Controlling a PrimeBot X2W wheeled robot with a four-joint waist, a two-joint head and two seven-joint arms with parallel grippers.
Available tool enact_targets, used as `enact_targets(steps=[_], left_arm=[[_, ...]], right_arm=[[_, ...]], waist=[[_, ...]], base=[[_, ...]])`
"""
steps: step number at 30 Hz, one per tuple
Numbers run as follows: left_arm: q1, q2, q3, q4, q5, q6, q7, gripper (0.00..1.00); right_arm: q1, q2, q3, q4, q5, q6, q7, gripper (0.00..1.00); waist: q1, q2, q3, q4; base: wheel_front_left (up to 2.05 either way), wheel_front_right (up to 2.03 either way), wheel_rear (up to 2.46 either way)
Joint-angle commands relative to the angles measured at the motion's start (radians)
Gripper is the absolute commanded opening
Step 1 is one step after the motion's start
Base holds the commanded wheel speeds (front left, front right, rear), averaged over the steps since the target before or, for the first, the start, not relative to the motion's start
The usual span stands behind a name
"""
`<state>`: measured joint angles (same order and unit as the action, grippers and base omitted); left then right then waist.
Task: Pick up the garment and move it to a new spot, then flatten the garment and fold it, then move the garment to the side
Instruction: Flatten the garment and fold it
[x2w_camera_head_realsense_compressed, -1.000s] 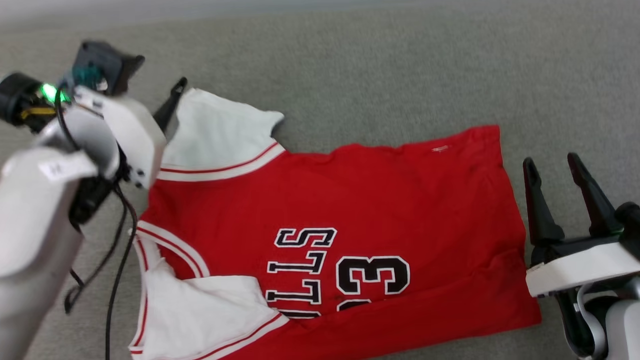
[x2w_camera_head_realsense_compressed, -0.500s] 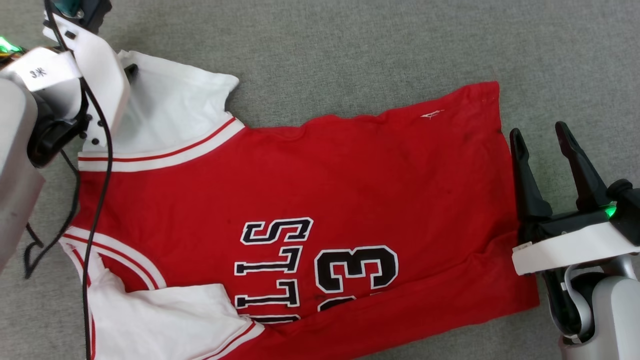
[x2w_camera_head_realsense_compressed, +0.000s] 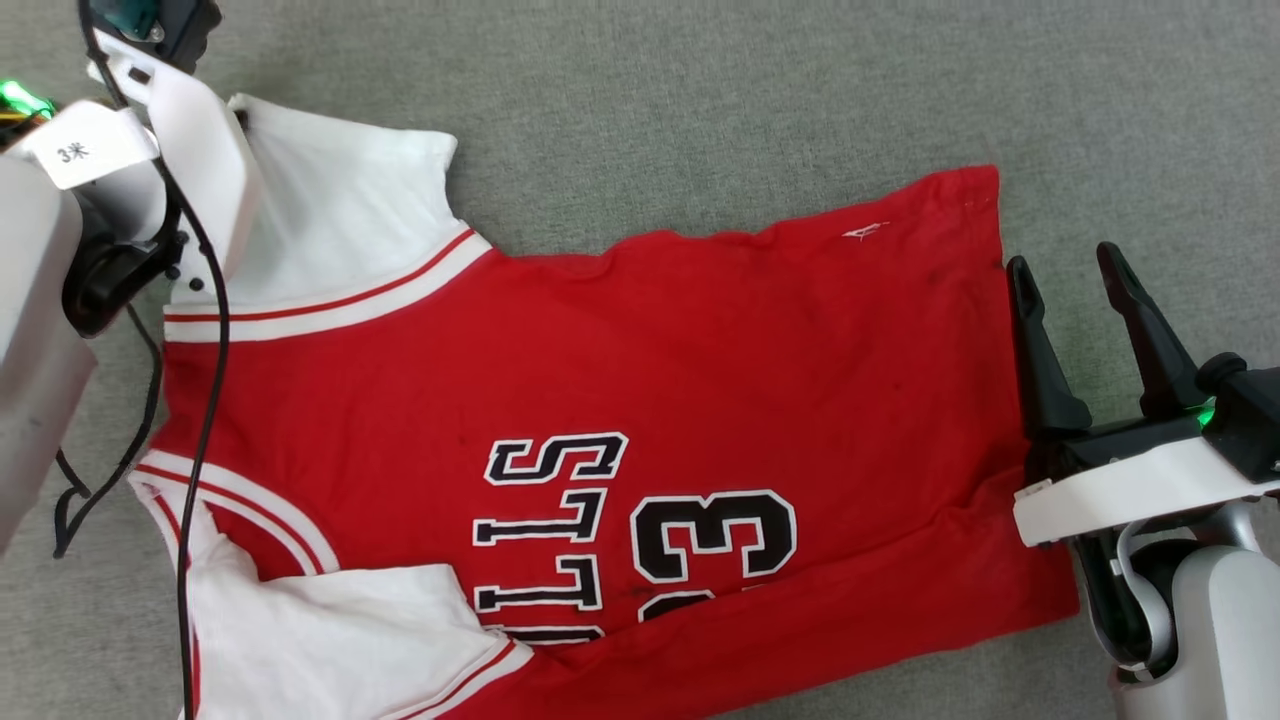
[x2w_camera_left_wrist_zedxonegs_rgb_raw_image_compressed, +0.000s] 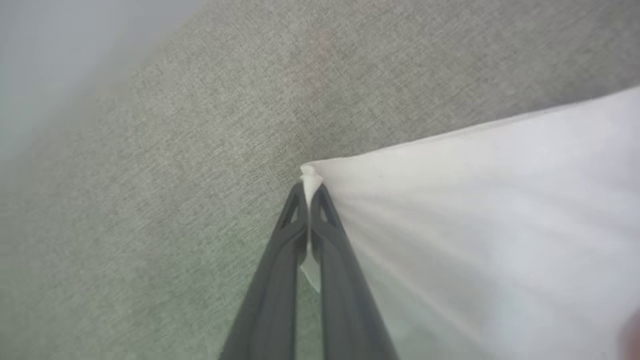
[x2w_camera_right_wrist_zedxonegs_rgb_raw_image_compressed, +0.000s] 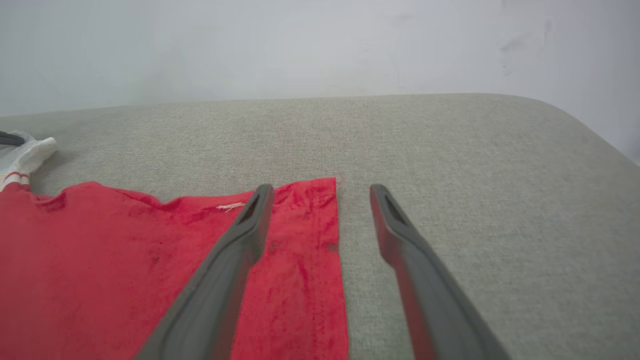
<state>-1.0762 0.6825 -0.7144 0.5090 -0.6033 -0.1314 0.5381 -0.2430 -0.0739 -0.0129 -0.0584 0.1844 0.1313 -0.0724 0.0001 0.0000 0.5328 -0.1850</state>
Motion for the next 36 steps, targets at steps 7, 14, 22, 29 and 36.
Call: enact_targets(steps=[7, 14, 22, 29, 36], left_arm=[[0.045, -0.033, 0.01, 0.013, -0.001, 0.01, -0.152, 0.0], [0.151, -0.034, 0.019, -0.079, -0.018, 0.044, -0.247, 0.0], [0.301, -0.01, 0.03, -0.314, -0.043, 0.125, -0.293, 0.0], [0.391, 0.026, 0.036, -0.494, -0.043, 0.19, -0.291, 0.0], [0.434, 0.05, 0.042, -0.618, -0.032, 0.235, -0.296, 0.0]], right_arm=[[0.023, -0.021, -0.01, 0.018, -0.009, -0.001, 0.028, 1.0], [0.061, -0.078, -0.015, 0.03, -0.005, -0.001, 0.139, 1.0], [0.052, -0.19, -0.028, 0.033, 0.02, -0.001, 0.399, 1.0], [-0.041, -0.294, -0.003, 0.059, 0.045, -0.001, 0.592, 1.0], [-0.181, -0.374, 0.044, 0.144, 0.116, -0.001, 0.793, 1.0]], waist=[[-0.0001, 0.0, -0.111, 0.035], [-0.0001, 0.0, -0.206, 0.089], [-0.0001, 0.0, -0.249, 0.17], [-0.0001, 0.0, -0.221, 0.21], [-0.0001, 0.0, -0.177, 0.247]], base=[[0.0, 0.0, 0.0], [0.0, 0.0, 0.0], [0.0, 0.0, 0.0], [0.0, 0.0, 0.0], [0.0, 0.0, 0.0]])
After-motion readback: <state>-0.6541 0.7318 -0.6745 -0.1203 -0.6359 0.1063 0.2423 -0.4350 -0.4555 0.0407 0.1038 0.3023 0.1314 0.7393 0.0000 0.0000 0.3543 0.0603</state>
